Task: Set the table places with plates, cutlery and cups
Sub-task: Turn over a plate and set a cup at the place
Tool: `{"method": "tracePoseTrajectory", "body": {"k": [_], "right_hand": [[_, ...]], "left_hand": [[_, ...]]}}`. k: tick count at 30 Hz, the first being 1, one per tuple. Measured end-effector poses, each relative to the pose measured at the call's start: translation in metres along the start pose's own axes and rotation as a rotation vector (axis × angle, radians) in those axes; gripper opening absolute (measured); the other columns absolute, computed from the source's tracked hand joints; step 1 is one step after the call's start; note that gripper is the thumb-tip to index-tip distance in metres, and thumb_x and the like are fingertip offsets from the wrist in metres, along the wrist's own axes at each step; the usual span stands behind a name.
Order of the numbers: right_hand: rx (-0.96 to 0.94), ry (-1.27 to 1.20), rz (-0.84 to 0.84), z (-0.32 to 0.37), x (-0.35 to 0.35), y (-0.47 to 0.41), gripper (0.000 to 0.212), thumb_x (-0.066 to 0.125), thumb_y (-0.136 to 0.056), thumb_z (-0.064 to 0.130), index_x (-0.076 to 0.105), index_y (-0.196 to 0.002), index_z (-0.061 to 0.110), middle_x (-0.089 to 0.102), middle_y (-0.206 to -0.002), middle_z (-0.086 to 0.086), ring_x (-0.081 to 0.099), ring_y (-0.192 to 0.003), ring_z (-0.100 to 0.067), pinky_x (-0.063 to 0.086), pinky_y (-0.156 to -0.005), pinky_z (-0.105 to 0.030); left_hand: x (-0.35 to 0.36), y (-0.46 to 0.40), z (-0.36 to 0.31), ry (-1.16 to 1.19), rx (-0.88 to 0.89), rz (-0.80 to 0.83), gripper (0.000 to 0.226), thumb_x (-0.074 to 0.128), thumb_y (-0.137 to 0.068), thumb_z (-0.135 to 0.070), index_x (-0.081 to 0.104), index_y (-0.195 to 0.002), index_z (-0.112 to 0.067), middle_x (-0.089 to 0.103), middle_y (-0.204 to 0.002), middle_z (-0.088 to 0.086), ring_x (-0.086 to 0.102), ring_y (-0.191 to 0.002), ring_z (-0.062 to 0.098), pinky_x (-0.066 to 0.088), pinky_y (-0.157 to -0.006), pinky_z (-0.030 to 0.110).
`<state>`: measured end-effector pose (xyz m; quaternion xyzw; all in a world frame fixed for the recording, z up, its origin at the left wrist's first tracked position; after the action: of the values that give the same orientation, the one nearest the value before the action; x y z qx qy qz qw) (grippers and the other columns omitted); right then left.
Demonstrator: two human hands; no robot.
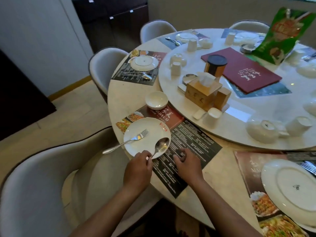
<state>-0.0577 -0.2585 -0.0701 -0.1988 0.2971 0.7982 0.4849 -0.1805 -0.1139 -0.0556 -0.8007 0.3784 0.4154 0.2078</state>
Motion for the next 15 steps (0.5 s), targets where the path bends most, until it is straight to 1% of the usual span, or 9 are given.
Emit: {"method": "tracePoseTrajectory", "body": {"k": [2, 3, 4, 5, 8, 10, 12, 15], "right_hand": [[0.041, -0.059, 0.064, 0.009, 0.015, -0.007, 0.057, 0.066, -0.093, 0.041, 0.047, -0.143, 0.024, 0.071, -0.095, 0.005, 0.067, -0.095, -0.014, 0.055, -0.086, -0.036], [0.044, -0.068, 0.087, 0.011, 0.022, -0.009, 0.062, 0.065, -0.093, 0.041, 0.042, -0.148, 0.024, 0.07, -0.096, 0.006, 0.066, -0.1, -0.016, 0.054, -0.093, -0.041], [0.039, -0.064, 0.1, 0.014, 0.026, -0.01, 0.065, 0.066, -0.093, 0.038, 0.039, -0.15, 0.023, 0.069, -0.093, 0.008, 0.066, -0.101, -0.016, 0.052, -0.097, -0.041], [0.026, -0.044, 0.106, 0.016, 0.029, -0.011, 0.065, 0.067, -0.094, 0.035, 0.039, -0.15, 0.023, 0.067, -0.089, 0.009, 0.066, -0.099, -0.015, 0.051, -0.096, -0.04], [0.004, 0.014, 0.095, 0.022, 0.031, -0.011, 0.062, 0.068, -0.093, 0.027, 0.041, -0.149, 0.024, 0.066, -0.083, 0.01, 0.064, -0.086, -0.009, 0.053, -0.086, -0.036], [0.011, 0.033, 0.099, 0.023, 0.031, -0.011, 0.062, 0.068, -0.093, 0.024, 0.042, -0.15, 0.025, 0.067, -0.082, 0.009, 0.064, -0.083, -0.007, 0.054, -0.08, -0.035], [0.001, 0.036, 0.105, 0.023, 0.031, -0.009, 0.061, 0.068, -0.093, 0.026, 0.043, -0.149, 0.028, 0.066, -0.081, 0.008, 0.064, -0.081, -0.008, 0.055, -0.08, -0.036], [-0.006, 0.046, 0.091, 0.023, 0.031, -0.009, 0.058, 0.065, -0.094, 0.034, 0.045, -0.148, 0.031, 0.066, -0.079, 0.008, 0.064, -0.079, -0.008, 0.056, -0.082, -0.042]], "left_hand": [[-0.009, -0.004, 0.019, -0.006, -0.033, -0.016, 0.016, 0.056, -0.1, -0.029, 0.068, -0.111, -0.03, 0.068, -0.098, -0.006, 0.061, -0.081, 0.011, 0.053, -0.07, 0.032], [-0.012, -0.006, 0.027, -0.014, -0.047, -0.018, 0.019, 0.058, -0.1, -0.029, 0.07, -0.113, -0.031, 0.07, -0.099, -0.005, 0.063, -0.083, 0.013, 0.052, -0.071, 0.031], [-0.015, -0.008, 0.035, -0.023, -0.06, -0.015, 0.021, 0.059, -0.099, -0.028, 0.071, -0.115, -0.032, 0.072, -0.099, -0.005, 0.065, -0.085, 0.015, 0.05, -0.071, 0.03], [-0.017, -0.011, 0.041, -0.03, -0.071, -0.007, 0.023, 0.06, -0.098, -0.028, 0.072, -0.116, -0.033, 0.073, -0.099, -0.005, 0.066, -0.087, 0.015, 0.05, -0.073, 0.029], [-0.021, -0.021, 0.053, -0.022, -0.088, 0.038, 0.023, 0.062, -0.096, -0.031, 0.072, -0.116, -0.036, 0.075, -0.097, -0.009, 0.067, -0.09, 0.012, 0.052, -0.077, 0.029], [-0.024, -0.029, 0.055, -0.045, -0.084, 0.043, 0.021, 0.062, -0.096, -0.032, 0.073, -0.114, -0.035, 0.073, -0.1, -0.008, 0.066, -0.091, 0.012, 0.048, -0.074, 0.026], [-0.025, -0.036, 0.057, -0.074, -0.067, 0.042, 0.022, 0.062, -0.097, -0.032, 0.074, -0.115, -0.035, 0.072, -0.104, -0.006, 0.064, -0.092, 0.013, 0.043, -0.073, 0.024], [-0.028, -0.045, 0.06, -0.1, -0.052, 0.053, 0.021, 0.062, -0.097, -0.033, 0.074, -0.114, -0.036, 0.069, -0.104, -0.006, 0.063, -0.092, 0.013, 0.04, -0.071, 0.025]]}}
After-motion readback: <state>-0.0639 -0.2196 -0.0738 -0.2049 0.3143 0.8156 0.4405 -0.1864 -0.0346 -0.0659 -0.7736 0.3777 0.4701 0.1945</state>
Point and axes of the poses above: each hand's wrist, its own y-axis away from the middle knuckle, its own x-axis out of the palm, z = x × y, the point moved 1 cm from there along -y, towards the middle knuckle
